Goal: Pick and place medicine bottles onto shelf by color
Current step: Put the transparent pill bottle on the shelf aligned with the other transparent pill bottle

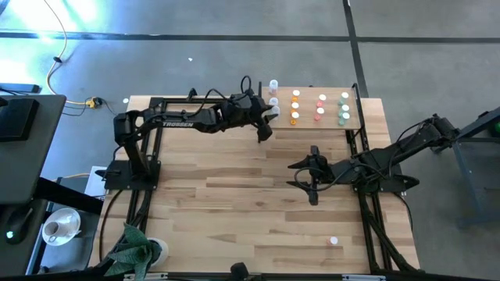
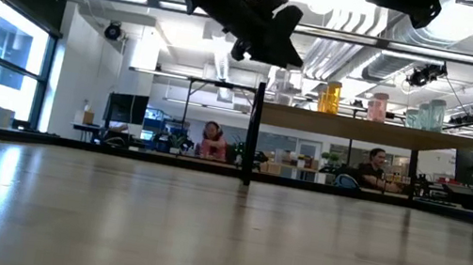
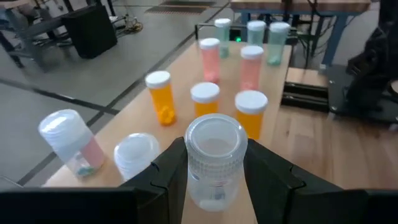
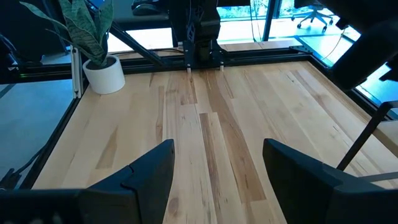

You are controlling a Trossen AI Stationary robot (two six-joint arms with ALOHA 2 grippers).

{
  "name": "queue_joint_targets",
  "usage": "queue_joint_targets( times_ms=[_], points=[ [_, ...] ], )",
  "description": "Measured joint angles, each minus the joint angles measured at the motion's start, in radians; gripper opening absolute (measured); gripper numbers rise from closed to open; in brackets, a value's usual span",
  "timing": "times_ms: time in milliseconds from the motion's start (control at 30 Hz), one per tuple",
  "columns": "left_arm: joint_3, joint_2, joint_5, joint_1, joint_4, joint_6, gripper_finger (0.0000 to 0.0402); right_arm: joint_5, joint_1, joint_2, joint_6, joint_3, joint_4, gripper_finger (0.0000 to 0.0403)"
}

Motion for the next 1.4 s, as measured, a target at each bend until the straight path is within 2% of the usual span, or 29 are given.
queue_joint_targets(
  times_ms=[367,700,1067,1400],
  points=[
    [0.001,0.057,0.039,0.015,-0.006,-0.026,0.0124,0.000,0.000,0.000,0.000,0.000,0.000,0.0236],
    [0.001,0.055,0.041,0.019,-0.018,-0.034,0.0124,0.000,0.000,0.000,0.000,0.000,-0.002,0.0236],
    [0.001,0.053,-0.011,0.010,-0.030,-0.052,0.0125,0.000,0.000,0.000,0.000,0.000,-0.008,0.0236],
    [-0.003,0.056,-0.030,0.011,-0.039,-0.051,0.0172,0.000,0.000,0.000,0.000,0.000,-0.008,0.0236]
  ],
)
